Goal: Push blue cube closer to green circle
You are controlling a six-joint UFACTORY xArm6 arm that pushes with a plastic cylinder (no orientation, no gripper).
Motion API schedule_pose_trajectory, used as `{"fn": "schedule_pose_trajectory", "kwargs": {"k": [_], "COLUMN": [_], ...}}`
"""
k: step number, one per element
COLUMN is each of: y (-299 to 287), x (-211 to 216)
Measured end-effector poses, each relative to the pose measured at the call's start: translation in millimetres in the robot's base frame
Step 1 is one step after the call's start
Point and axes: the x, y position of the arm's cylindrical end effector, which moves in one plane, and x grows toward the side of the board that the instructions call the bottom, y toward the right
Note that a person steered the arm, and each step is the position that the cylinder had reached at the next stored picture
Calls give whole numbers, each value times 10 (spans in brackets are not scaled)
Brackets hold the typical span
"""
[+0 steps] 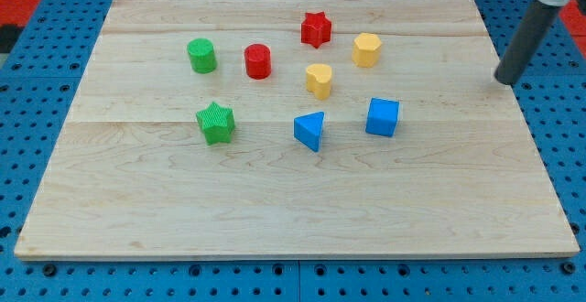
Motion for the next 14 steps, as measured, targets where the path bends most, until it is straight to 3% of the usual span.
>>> {"fn": "schedule_pose_trajectory", "kwargs": {"k": [2,7,9,10,12,14], "y": [-622,-700,-721,-1028,-1745,-1871], "x": [-55,-52,467,588,656,656]}}
